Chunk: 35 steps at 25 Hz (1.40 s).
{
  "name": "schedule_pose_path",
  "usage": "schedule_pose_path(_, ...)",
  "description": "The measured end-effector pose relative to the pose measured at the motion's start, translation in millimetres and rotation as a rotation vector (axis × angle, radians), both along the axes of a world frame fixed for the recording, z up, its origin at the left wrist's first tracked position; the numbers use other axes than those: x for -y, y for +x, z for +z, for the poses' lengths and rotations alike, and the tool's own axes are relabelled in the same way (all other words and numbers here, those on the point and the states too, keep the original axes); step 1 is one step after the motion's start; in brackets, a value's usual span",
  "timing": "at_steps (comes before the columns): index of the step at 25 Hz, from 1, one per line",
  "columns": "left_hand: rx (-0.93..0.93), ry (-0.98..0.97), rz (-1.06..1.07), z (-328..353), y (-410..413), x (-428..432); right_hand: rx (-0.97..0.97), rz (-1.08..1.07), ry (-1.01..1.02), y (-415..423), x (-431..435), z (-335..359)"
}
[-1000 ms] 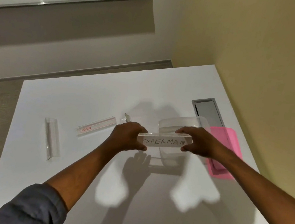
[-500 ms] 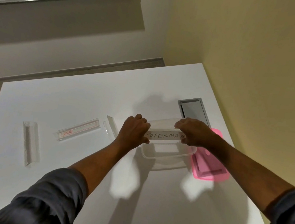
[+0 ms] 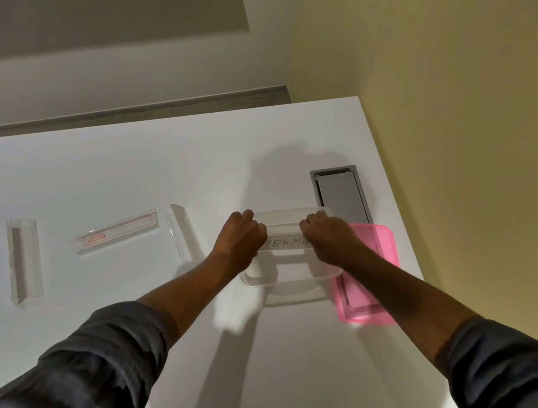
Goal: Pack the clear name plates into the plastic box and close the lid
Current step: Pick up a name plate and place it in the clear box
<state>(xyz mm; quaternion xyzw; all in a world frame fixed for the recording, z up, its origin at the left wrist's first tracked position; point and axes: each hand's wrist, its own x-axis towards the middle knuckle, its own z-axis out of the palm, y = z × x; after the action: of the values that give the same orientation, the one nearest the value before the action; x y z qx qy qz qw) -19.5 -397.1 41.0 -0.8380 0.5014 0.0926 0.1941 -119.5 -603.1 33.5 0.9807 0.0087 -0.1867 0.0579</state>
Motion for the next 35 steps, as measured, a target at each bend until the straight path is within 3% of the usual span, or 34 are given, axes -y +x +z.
schedule_pose_path(7,-0.103,-0.012,0.155,-23,-14,12,-0.045,-0.005,-0.081,3,-8,-19)
schedule_pose_path(27,-0.082,-0.056,0.198,-50,-5,24,0.025,-0.105,0.008,5,-7,-44)
schedule_pose_path(35,-0.139,-0.26,0.263,-21,-12,10,0.178,-0.286,0.166,-6,-18,-21)
